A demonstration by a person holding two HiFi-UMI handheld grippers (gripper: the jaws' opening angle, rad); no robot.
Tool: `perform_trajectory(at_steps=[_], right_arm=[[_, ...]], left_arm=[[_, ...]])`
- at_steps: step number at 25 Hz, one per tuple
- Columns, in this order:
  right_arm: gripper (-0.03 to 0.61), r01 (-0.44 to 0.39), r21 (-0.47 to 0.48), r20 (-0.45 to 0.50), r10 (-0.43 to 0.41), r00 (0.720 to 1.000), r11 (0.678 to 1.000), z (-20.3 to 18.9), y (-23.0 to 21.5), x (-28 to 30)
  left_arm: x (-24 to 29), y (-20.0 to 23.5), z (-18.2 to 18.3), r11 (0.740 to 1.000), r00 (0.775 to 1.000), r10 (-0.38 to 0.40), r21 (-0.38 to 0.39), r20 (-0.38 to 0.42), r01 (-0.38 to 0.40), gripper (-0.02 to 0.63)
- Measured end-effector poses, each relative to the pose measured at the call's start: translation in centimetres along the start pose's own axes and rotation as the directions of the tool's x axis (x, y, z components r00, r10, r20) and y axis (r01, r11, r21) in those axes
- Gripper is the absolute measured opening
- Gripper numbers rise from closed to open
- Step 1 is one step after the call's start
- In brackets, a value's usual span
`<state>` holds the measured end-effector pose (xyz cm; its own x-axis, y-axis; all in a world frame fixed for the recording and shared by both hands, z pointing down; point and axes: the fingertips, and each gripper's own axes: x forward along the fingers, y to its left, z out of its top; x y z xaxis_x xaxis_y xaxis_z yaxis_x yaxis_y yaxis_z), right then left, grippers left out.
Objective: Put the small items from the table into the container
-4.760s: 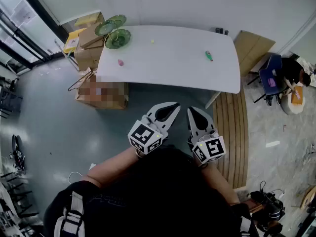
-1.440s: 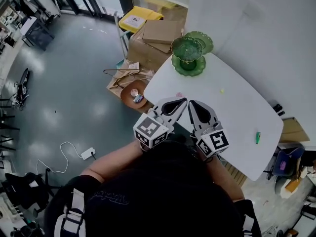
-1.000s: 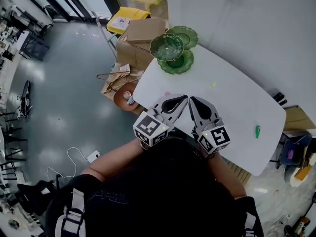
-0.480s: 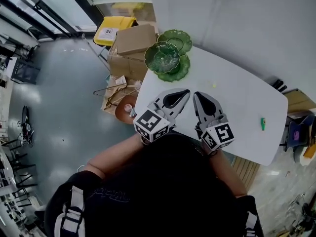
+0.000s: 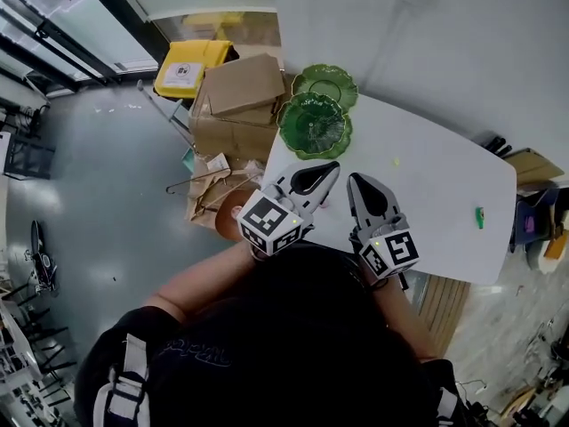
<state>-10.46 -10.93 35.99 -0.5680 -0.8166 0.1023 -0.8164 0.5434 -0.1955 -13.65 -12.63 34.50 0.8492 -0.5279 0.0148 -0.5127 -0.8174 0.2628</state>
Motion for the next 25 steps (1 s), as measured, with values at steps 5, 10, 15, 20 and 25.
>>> perform_trajectory(at_steps=[5,10,15,20,25], right_arm=[[0.015,0.035,0.017,-0.027,-0.035,0.999,0.999,-1.3,0.3,0.9],[0.015,0.055,0.043,-0.048,-0.053,0.997,0.998,-2.2,-0.9,1.3],[0.015,0.053,0.043,-0.059,-0.05,0.997,0.998,-2.6,-2.1,1.7],[0.015,-0.027,0.023,-0.121,0.03,0.992,0.999,-4.7,-2.2,2.7],[0.017,-0.084,0.005,-0.209,0.083,0.974,0.996,-8.8,-2.5,3.4]], left_arm=[[-0.4,1.5,-0.9,0.999,0.999,-0.029,-0.036,-0.022,0.028,0.005],[0.5,1.7,-1.8,0.998,0.998,-0.051,-0.049,-0.043,0.048,0.005],[1.1,2.4,-2.5,0.998,0.997,-0.037,-0.05,-0.063,0.034,0.005],[1.5,3.8,-5.3,1.0,0.994,-0.021,-0.021,-0.112,0.019,0.005],[1.5,5.4,-10.4,1.0,0.978,-0.001,-0.028,-0.21,-0.005,0.005]])
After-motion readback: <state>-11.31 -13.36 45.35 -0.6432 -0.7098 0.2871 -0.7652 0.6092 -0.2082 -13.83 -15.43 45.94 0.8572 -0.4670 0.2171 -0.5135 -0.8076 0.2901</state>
